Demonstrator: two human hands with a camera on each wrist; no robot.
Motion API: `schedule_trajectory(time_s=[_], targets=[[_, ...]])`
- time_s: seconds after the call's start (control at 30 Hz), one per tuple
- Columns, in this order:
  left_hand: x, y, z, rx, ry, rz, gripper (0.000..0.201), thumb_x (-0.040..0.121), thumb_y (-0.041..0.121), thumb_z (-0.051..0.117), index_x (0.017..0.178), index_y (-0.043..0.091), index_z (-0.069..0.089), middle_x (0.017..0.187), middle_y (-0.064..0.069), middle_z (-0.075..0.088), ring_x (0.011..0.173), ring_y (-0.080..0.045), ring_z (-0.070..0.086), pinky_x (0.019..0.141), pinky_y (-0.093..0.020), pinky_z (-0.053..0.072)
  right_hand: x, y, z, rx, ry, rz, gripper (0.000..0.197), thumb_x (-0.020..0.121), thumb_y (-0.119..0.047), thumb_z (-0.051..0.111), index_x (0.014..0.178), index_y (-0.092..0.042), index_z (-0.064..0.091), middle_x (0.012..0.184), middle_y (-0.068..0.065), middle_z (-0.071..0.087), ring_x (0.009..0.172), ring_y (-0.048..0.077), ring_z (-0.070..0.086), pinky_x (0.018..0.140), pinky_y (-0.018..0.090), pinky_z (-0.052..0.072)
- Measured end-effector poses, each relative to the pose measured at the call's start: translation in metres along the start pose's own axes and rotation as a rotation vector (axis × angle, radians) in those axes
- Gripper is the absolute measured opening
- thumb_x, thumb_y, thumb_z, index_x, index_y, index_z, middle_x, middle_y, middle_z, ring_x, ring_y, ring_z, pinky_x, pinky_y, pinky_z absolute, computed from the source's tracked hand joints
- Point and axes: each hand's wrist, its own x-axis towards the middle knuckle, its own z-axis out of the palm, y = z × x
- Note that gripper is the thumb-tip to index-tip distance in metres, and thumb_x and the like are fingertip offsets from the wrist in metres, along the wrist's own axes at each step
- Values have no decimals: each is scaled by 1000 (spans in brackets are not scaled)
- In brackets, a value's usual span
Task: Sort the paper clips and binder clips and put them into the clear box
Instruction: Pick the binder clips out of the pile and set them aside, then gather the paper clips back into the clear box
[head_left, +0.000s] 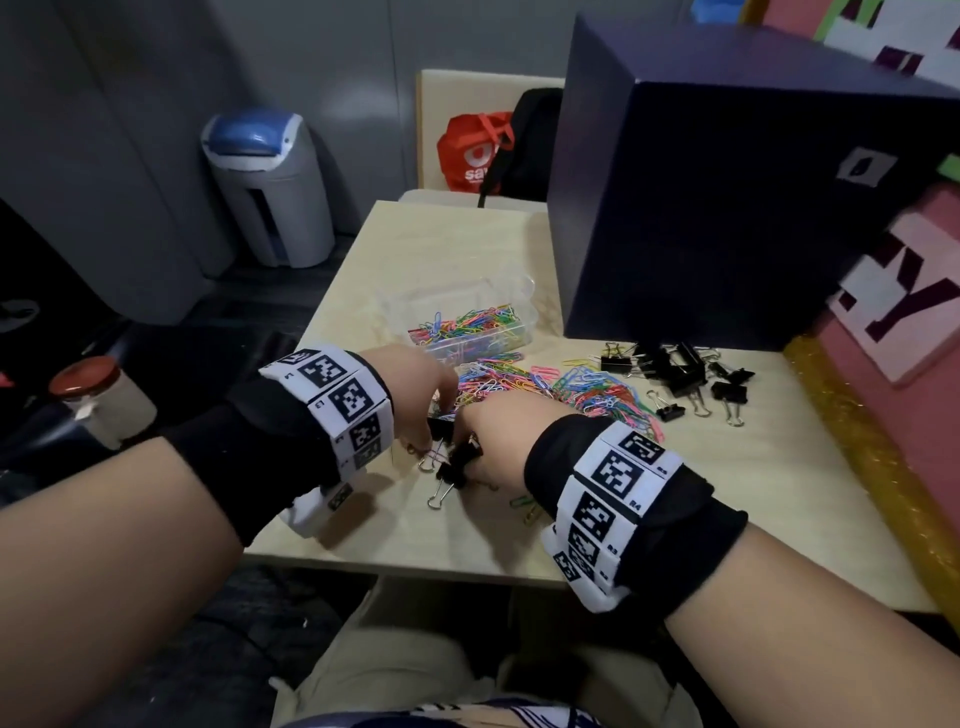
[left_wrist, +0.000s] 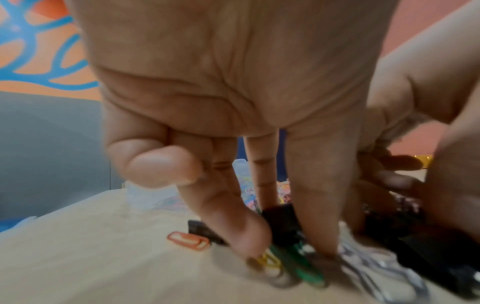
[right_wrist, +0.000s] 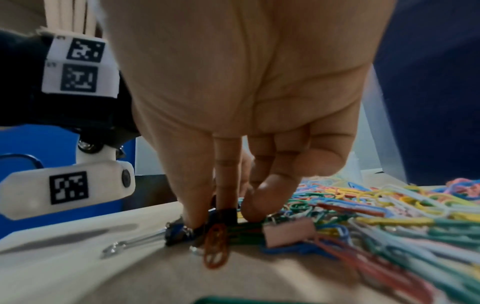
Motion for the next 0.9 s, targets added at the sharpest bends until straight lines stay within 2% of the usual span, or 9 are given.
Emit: schedule_trajectory(time_s=[0.2,0.33,0.43,0.5,0.57,0.63,0.7,0.83,0.9], targets=[[4,4,2,56,24,7,32,85,28,65,116,20,61,108,-3,66,101,-24,61,72,-29,45,5,-2,-2,-70,24,-14,27,94,-17,52,119,-11,60,115,9,64,104,27,61,71,25,37],[6,4,2,52,28,-8,35,84,37,65,111,15,66,103,-5,69,97,-23,64,67,-28,44,3,-5,-3,-59,5,4,34,90,-27,60,120,-11,57,110,8,63,85,24,54,68,27,39],[7,6,2,87,22,-5,38,80,42,68,107,14,69,100,-6,70,94,-24,65,66,-29,45,4,-6,-3,-87,-37,-11,42,92,-28,59,131,-11,50,118,8,61,104,27,59,71,26,36],[10,8,1,126,25,-9,32,80,39,67,100,13,70,92,-5,70,84,-24,64,63,-29,46,4,-5,-4,-84,-25,-9,39,94,-22,55,131,-12,49,117,10,60,112,28,58,72,26,35],[11,10,0,166,35,-19,25,80,36,66,86,12,69,74,-3,62,68,-23,56,53,-26,42,4,-5,-4,-48,7,11,34,91,-23,57,123,-12,55,105,11,60,105,29,60,70,27,38],[9,13,-1,197,43,-27,24,81,36,64,85,13,69,68,-2,54,64,-23,51,46,-24,34,2,-4,-4,-14,32,19,32,89,-28,59,118,-14,57,98,7,58,92,27,58,68,28,39],[7,14,-3,203,62,-33,26,80,37,64,88,12,70,70,-2,55,65,-23,52,46,-24,34,0,-2,-5,21,66,30,30,89,-30,60,115,-17,56,95,5,55,85,24,52,67,28,37],[6,12,-9,186,111,-16,28,80,38,65,92,14,67,80,-3,63,70,-22,55,53,-27,38,2,8,-6,161,166,78,22,84,-28,62,99,-19,47,101,6,54,95,25,55,68,27,35],[6,12,-12,165,126,-16,27,80,38,66,94,14,64,85,-3,64,73,-21,55,57,-29,40,4,13,-8,228,198,115,25,83,-26,62,102,-17,48,104,6,53,89,24,51,69,28,36]])
